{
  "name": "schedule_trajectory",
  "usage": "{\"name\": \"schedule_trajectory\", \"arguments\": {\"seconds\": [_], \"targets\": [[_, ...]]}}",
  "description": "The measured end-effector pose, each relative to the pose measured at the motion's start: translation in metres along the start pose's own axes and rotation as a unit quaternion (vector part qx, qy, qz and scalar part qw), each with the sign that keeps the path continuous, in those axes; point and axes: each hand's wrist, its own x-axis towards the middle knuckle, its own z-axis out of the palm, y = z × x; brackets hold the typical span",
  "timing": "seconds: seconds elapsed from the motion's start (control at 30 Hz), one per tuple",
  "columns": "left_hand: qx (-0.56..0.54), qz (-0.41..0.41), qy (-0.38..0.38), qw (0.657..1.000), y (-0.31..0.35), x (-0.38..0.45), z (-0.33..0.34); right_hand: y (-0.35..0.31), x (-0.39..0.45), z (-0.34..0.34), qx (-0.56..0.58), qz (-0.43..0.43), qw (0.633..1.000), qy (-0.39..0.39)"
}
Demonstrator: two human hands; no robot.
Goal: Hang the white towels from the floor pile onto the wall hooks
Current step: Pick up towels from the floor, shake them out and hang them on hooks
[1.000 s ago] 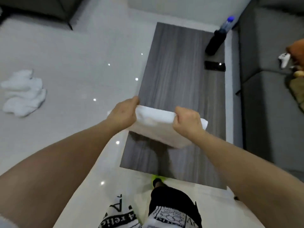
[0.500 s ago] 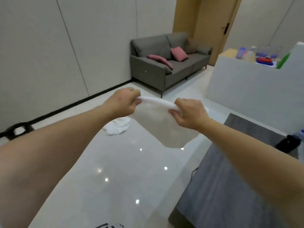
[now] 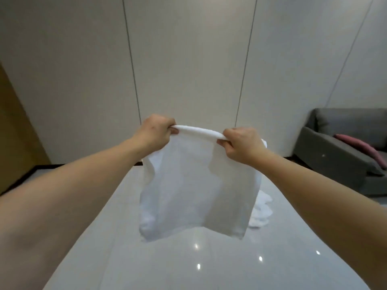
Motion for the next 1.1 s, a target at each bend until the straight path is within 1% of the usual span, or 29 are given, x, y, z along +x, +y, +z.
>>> {"name": "schedule_trajectory", "arguments": {"seconds": [0.07,0.2,0.33,0.47,0.6,0.7,0.87,1.0,1.1], "targets": [[0.043,-0.04,0.003,0.998,-0.043,0.006,-0.012,-0.016,0.052,0.027,0.035,-0.054,0.998,0.017],[0.104,-0.123,-0.004,0.987,-0.116,0.011,-0.038,-0.057,0.148,0.076,0.09,-0.134,0.987,0.018],[0.161,-0.198,0.001,0.967,-0.178,-0.001,-0.068,-0.111,0.228,0.116,0.15,-0.207,0.966,0.02],[0.199,-0.286,0.0,0.937,-0.23,-0.029,-0.093,-0.18,0.286,0.151,0.195,-0.254,0.946,0.043],[0.211,-0.375,0.036,0.902,-0.288,-0.065,-0.119,-0.271,0.334,0.186,0.233,-0.284,0.928,0.055],[0.222,-0.402,0.052,0.887,-0.337,-0.093,-0.141,-0.342,0.365,0.207,0.243,-0.306,0.919,0.055],[0.264,-0.457,0.068,0.847,-0.437,-0.142,-0.19,-0.474,0.423,0.229,0.256,-0.353,0.897,0.066],[0.275,-0.5,0.081,0.817,-0.52,-0.172,-0.237,-0.582,0.472,0.234,0.259,-0.379,0.888,0.037],[0.272,-0.527,0.093,0.8,-0.58,-0.194,-0.272,-0.658,0.505,0.243,0.292,-0.405,0.866,0.035]]}}
